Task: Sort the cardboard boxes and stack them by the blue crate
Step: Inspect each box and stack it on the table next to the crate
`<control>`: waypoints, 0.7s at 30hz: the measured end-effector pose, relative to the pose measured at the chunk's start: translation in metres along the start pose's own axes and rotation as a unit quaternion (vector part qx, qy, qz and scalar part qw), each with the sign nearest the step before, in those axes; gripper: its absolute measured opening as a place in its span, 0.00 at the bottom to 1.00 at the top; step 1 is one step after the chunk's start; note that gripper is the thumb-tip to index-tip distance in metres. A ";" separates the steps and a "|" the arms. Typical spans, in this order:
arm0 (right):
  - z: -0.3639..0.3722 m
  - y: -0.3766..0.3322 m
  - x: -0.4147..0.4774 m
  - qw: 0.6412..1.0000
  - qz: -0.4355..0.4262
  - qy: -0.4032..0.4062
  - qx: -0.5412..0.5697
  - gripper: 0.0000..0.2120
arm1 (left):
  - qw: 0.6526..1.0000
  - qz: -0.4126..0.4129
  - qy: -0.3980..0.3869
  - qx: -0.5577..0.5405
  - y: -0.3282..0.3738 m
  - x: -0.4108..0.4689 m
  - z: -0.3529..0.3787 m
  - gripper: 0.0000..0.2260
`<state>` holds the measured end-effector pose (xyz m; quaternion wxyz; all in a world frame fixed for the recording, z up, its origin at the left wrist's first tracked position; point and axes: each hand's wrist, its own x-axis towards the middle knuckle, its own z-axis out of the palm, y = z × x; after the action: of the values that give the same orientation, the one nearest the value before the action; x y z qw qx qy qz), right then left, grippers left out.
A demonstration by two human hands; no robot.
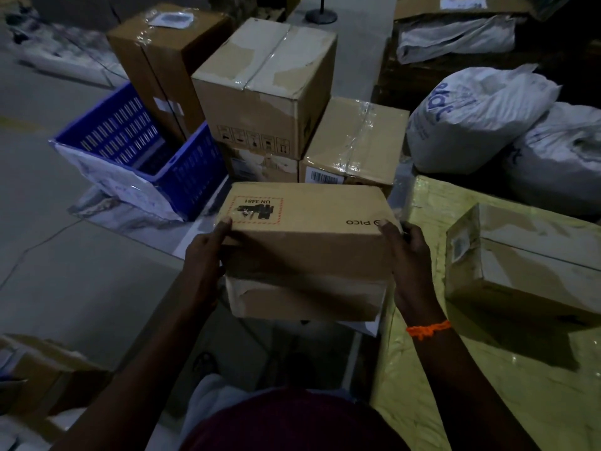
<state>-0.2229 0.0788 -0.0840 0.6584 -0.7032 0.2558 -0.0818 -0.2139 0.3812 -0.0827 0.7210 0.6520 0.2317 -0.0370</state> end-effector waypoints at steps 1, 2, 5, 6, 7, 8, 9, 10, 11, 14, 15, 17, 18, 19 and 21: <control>0.000 -0.001 0.002 1.000 -0.007 -0.010 -0.007 0.23 | 1.000 0.002 0.005 0.002 0.001 0.002 -0.002 0.10; 0.000 -0.002 0.002 1.000 -0.014 -0.017 -0.008 0.22 | 1.000 0.000 0.011 0.001 0.000 0.004 -0.004 0.08; -0.002 0.000 0.001 0.999 -0.030 -0.031 -0.006 0.18 | 1.000 0.016 0.010 -0.012 -0.009 0.000 -0.011 0.07; -0.003 0.003 0.001 0.999 -0.035 -0.033 -0.006 0.16 | 1.000 0.024 0.007 -0.012 -0.012 -0.003 -0.012 0.07; -0.003 0.006 0.000 0.999 -0.039 -0.034 -0.006 0.15 | 0.999 0.032 0.004 -0.001 -0.018 -0.005 -0.014 0.06; -0.005 0.009 -0.003 0.999 -0.040 -0.032 -0.009 0.15 | 0.999 0.038 0.001 0.017 -0.022 -0.007 -0.016 0.04; -0.006 0.013 -0.005 0.999 -0.041 -0.027 -0.015 0.15 | 0.998 0.043 -0.001 0.033 -0.027 -0.009 -0.017 0.02; -0.008 0.018 -0.009 0.999 -0.045 -0.020 -0.022 0.15 | 0.998 0.043 0.001 0.040 -0.031 -0.009 -0.019 0.01; -0.009 0.023 -0.011 0.998 -0.049 -0.011 -0.035 0.15 | 0.998 0.043 0.006 0.038 -0.032 -0.011 -0.018 0.00; -0.008 0.030 -0.020 0.990 -0.079 0.013 -0.115 0.16 | 0.994 0.066 0.035 0.081 -0.028 -0.020 -0.010 0.08; -0.006 0.028 -0.023 0.979 -0.110 0.029 -0.171 0.18 | 0.987 0.094 0.042 0.120 -0.023 -0.023 -0.007 0.12; 0.003 0.023 -0.026 0.932 -0.215 0.045 -0.287 0.25 | 0.961 0.173 0.028 0.212 -0.013 -0.028 -0.002 0.20; 0.010 0.020 -0.026 0.906 -0.266 0.026 -0.328 0.27 | 0.930 0.226 0.016 0.288 -0.007 -0.026 0.002 0.23; 0.018 0.017 -0.024 0.879 -0.308 -0.009 -0.365 0.28 | 0.875 0.292 -0.005 0.385 -0.004 -0.021 0.008 0.24; 0.037 0.013 -0.017 0.819 -0.362 -0.102 -0.433 0.26 | 0.770 0.363 -0.089 0.517 -0.001 -0.008 0.026 0.24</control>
<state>-0.2245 0.1191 -0.0972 0.2310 -0.9621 -0.0770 -0.1231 -0.2136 0.3546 -0.0794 0.2519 0.9557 -0.1416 0.0557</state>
